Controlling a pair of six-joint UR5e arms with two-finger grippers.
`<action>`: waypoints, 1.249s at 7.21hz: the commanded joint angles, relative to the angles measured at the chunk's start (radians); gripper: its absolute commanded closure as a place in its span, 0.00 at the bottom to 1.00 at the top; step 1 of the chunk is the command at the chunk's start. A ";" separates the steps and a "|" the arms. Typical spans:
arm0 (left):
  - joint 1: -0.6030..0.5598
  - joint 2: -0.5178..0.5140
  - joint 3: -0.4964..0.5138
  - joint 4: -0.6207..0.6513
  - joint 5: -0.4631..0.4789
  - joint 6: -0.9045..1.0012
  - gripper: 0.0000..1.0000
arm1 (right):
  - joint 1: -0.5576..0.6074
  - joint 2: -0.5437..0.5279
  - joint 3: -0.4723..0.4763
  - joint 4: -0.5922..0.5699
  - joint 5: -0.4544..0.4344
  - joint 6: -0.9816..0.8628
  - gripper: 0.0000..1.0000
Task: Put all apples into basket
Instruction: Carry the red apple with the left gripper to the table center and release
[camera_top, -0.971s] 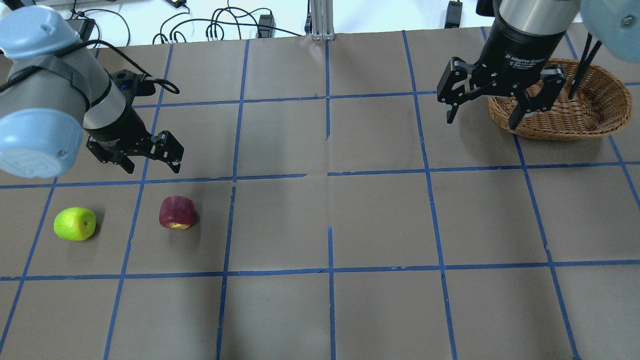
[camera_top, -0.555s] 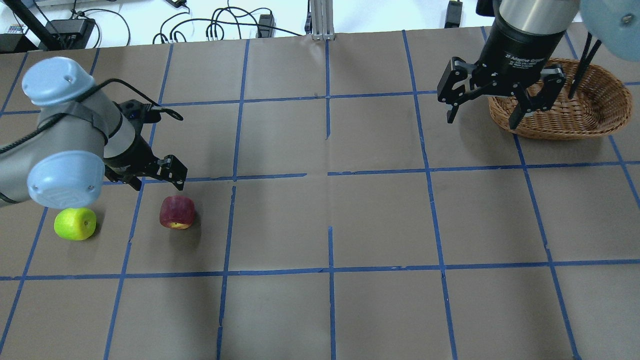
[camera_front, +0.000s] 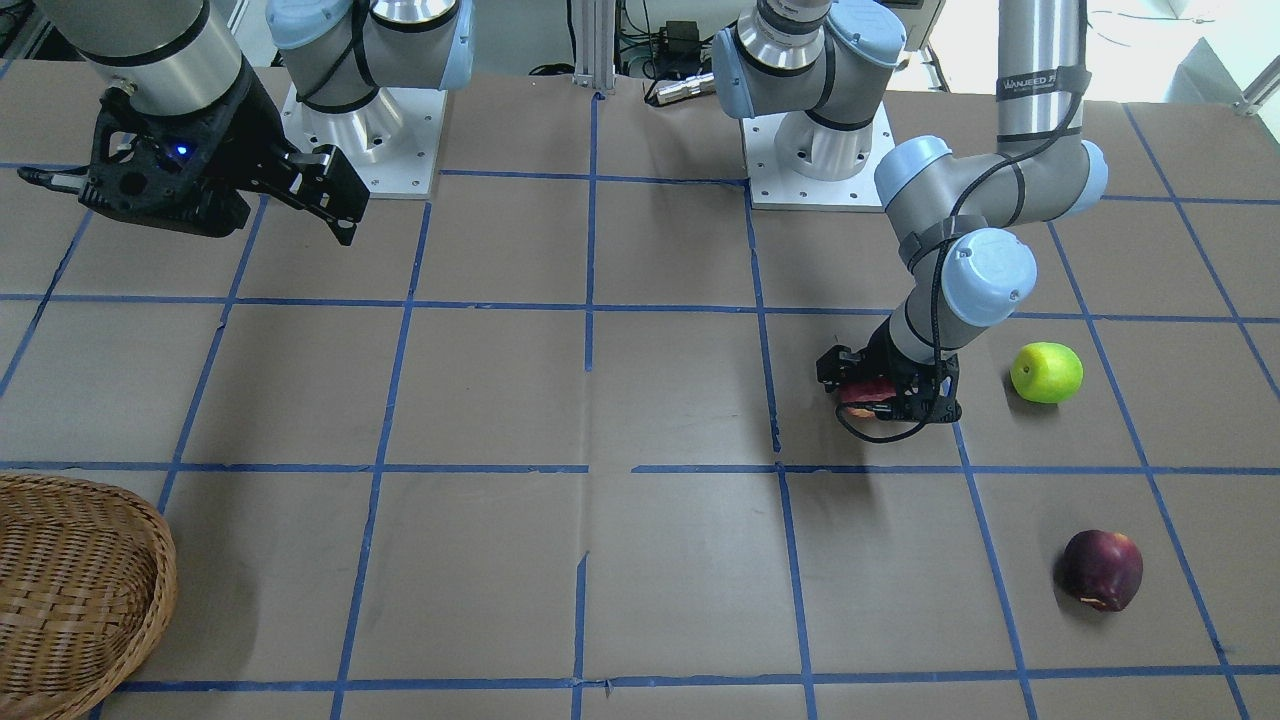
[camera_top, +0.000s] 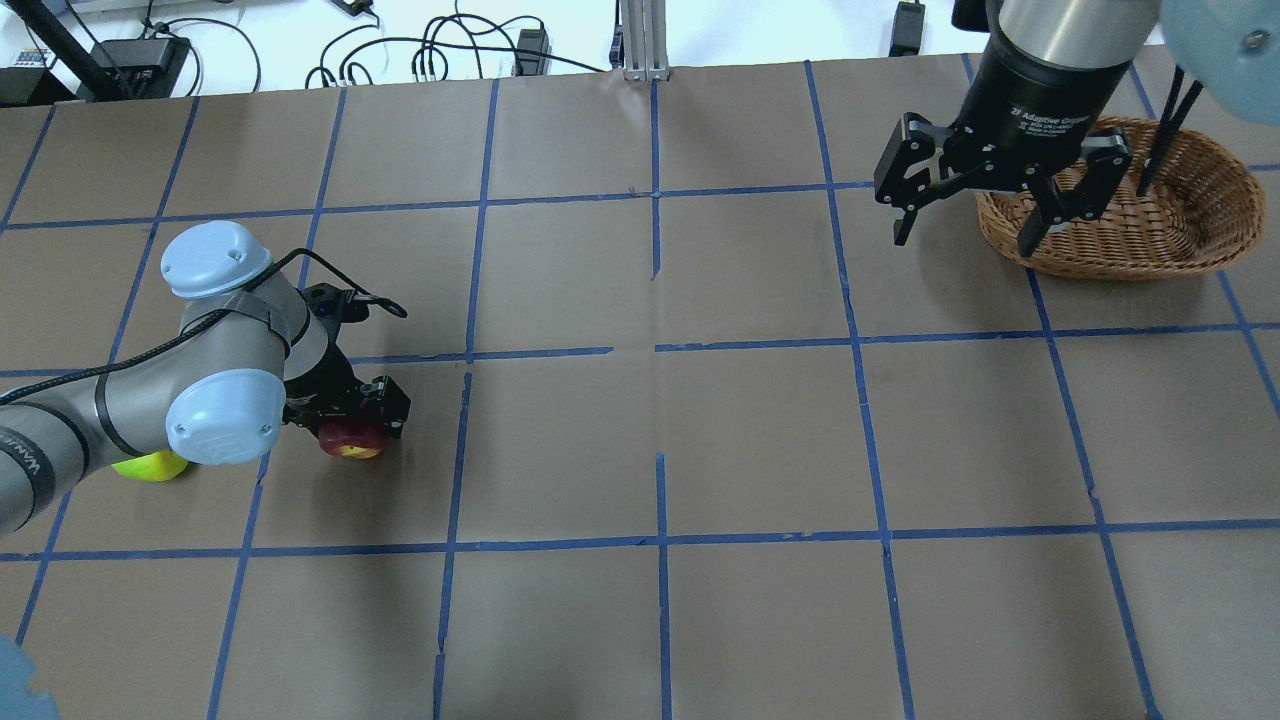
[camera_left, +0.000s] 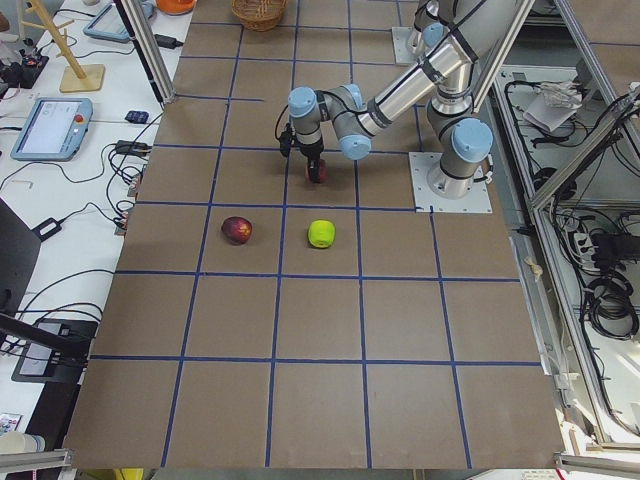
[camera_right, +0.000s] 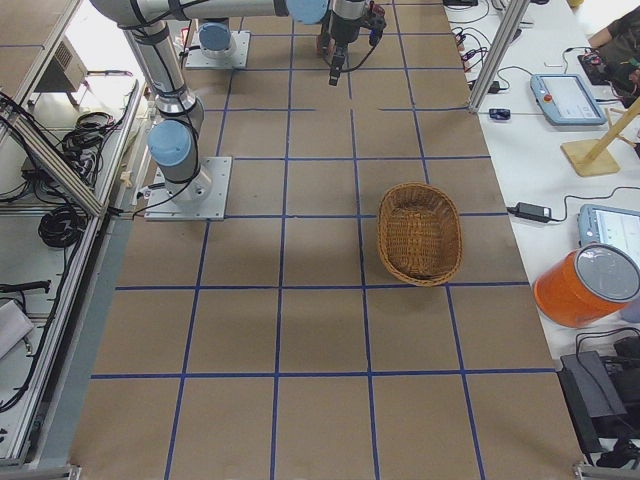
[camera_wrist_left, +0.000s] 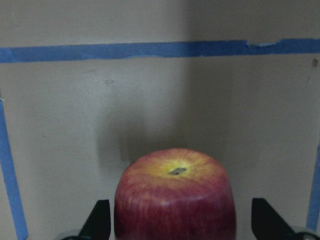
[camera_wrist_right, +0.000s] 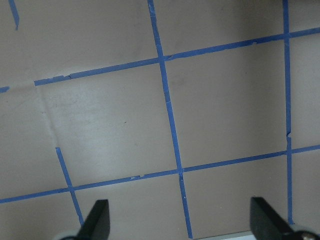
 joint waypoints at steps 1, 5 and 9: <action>-0.001 -0.009 0.003 0.021 0.018 -0.005 0.26 | 0.000 0.000 0.002 -0.004 -0.001 -0.002 0.00; -0.136 -0.033 0.265 -0.159 -0.108 -0.265 0.68 | 0.000 0.000 -0.006 -0.013 0.002 -0.002 0.00; -0.455 -0.240 0.502 -0.168 -0.324 -0.833 0.68 | 0.001 0.000 0.002 -0.018 0.002 0.006 0.00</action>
